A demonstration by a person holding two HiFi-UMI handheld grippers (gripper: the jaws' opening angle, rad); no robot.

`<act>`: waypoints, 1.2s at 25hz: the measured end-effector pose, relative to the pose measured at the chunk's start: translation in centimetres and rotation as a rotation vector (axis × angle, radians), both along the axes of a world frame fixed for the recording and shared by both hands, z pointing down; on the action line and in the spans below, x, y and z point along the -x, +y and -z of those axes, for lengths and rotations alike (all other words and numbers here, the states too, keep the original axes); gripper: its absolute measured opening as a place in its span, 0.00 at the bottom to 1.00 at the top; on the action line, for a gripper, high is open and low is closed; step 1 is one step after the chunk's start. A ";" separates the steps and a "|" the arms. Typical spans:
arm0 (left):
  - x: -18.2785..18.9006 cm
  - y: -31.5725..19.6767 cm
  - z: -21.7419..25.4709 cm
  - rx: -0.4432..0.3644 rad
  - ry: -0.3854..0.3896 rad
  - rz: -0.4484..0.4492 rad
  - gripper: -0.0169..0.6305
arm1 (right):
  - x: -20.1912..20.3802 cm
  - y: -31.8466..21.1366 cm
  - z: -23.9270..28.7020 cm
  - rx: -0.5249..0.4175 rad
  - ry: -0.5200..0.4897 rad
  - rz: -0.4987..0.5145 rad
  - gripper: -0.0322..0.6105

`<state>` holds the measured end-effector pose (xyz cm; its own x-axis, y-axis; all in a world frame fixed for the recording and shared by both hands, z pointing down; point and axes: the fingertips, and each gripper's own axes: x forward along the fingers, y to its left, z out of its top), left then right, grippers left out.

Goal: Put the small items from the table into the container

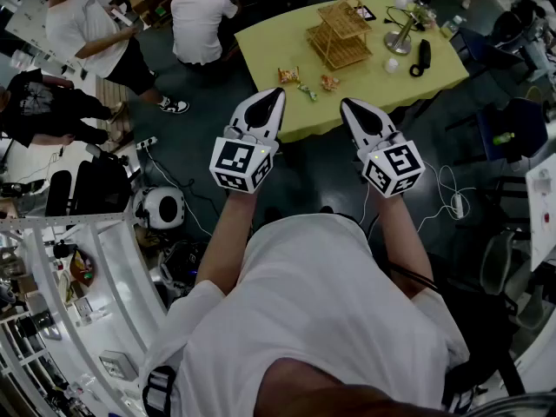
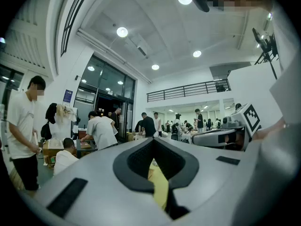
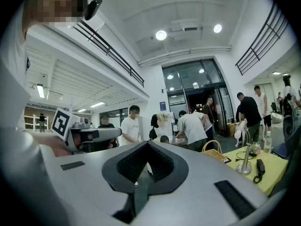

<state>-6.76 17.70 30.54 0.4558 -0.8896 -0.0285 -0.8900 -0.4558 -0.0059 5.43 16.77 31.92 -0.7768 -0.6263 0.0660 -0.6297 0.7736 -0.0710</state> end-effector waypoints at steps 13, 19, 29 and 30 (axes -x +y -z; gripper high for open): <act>-1.3 0.3 -0.9 0.027 -0.013 -0.009 0.04 | -0.9 0.4 -1.0 0.027 -0.003 0.004 0.07; -1.8 0.5 -1.9 0.047 -0.027 -0.005 0.04 | -1.2 0.6 -1.6 0.047 -0.020 0.016 0.07; -4.0 1.0 -2.9 0.065 -0.041 0.007 0.04 | -4.1 0.3 -2.7 0.054 -0.011 -0.007 0.07; -4.5 0.9 -2.9 0.064 -0.042 0.007 0.04 | -4.6 0.2 -2.8 0.054 -0.010 -0.004 0.07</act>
